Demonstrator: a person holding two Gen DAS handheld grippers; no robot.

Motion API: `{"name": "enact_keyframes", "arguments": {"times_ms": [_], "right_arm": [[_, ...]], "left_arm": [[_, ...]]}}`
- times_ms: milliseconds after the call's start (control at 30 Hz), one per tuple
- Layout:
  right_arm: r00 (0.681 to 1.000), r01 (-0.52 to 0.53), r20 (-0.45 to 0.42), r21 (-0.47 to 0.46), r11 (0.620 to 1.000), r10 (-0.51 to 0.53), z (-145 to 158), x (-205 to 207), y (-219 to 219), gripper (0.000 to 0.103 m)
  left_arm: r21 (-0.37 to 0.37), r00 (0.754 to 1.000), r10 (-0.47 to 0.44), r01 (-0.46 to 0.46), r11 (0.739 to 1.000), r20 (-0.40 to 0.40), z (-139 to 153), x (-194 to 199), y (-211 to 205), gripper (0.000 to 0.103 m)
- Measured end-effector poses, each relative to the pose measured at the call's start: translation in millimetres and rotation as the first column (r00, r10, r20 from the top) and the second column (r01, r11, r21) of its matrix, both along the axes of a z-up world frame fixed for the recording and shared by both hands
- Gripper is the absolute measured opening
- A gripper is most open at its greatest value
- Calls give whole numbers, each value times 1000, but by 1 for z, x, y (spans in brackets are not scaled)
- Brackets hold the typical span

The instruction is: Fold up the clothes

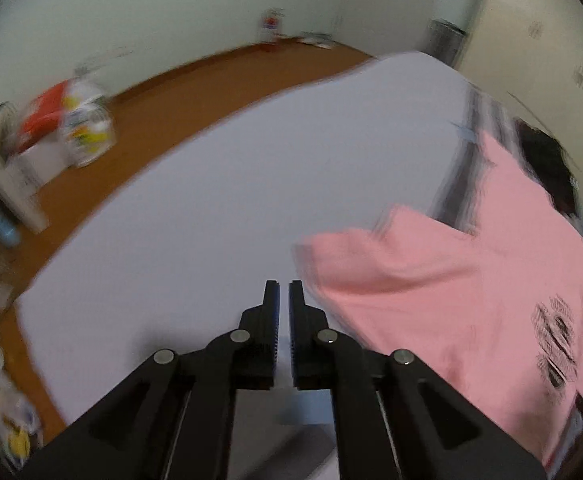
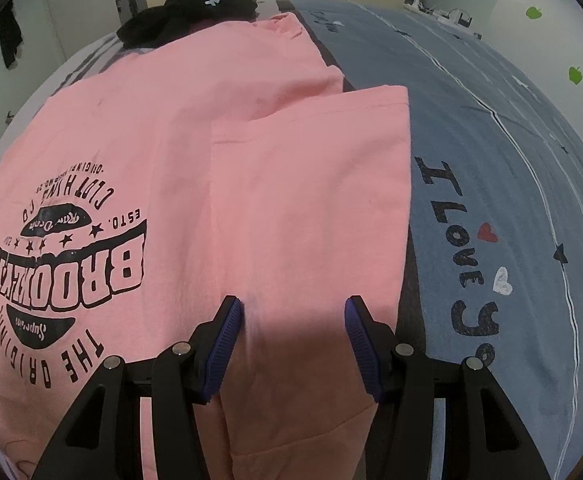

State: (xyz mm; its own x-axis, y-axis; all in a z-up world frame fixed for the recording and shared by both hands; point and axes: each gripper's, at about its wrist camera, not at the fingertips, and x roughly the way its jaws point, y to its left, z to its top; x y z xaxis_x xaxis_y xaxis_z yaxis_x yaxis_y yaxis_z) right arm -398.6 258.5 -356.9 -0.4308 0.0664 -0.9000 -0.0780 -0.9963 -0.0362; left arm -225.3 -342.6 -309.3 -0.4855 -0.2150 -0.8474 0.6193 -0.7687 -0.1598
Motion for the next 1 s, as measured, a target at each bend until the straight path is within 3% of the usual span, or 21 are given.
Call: {"name": "enact_keyframes", "arguments": {"times_ms": [100, 167, 300, 367, 500, 667, 700, 733, 833, 933, 1000], "right_arm": [[1000, 0, 6, 6, 1000, 0, 1, 2, -2, 50], [1000, -4, 10, 6, 1000, 4, 1, 5, -4, 50], [1000, -10, 14, 3, 1000, 10, 1, 8, -5, 50], [1000, -8, 10, 0, 1000, 8, 1, 12, -5, 50], [1000, 0, 4, 0, 1000, 0, 0, 13, -7, 50], [1000, 14, -2, 1, 1000, -14, 0, 12, -10, 50], [1000, 16, -1, 2, 1000, -16, 0, 12, -10, 50], [1000, 17, -1, 2, 1000, -17, 0, 11, -10, 50], [1000, 10, 1, 4, 1000, -10, -1, 10, -10, 50], [1000, 3, 1, 11, 1000, -3, -2, 10, -9, 50], [1000, 7, 1, 11, 1000, -7, -2, 10, -8, 50]], "left_arm": [[83, 998, -70, 69, 994, 5, -12, -26, 15, 29], [120, 999, -39, 35, 992, 31, -22, -38, 11, 37], [79, 997, 47, -52, 996, 63, -26, -53, -9, 42], [31, 999, 11, -12, 999, 44, -16, -68, -11, 44], [28, 989, -148, 148, 989, -14, -6, -111, -6, 61], [31, 959, -270, 268, 963, 89, -39, -157, 6, 61], [37, 953, -281, 278, 960, 110, -48, -162, 5, 57], [55, 948, -292, 288, 956, 123, -56, -166, 4, 40], [41, 937, -326, 323, 946, 127, -67, -166, 8, 12], [35, 933, -340, 339, 940, 113, -67, -166, 2, 2], [-2, 934, -342, 344, 939, 103, -58, -171, -7, 2]]}}
